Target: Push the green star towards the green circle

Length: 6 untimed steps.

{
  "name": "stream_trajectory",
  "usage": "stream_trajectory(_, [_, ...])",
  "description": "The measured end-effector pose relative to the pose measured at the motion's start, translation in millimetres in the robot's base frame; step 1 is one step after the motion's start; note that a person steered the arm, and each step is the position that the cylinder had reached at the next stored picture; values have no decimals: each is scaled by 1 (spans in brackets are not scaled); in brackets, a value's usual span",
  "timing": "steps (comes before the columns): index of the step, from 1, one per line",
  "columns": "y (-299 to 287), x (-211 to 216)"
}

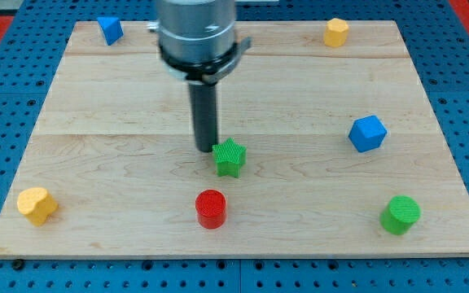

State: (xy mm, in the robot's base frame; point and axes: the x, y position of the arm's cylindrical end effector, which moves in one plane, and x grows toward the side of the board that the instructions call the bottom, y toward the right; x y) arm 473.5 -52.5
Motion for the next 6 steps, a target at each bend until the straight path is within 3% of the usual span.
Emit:
stream_trajectory(1, [-2, 27])
stream_trajectory(2, [43, 30])
stream_trajectory(3, [20, 19])
stream_trajectory(6, [101, 6])
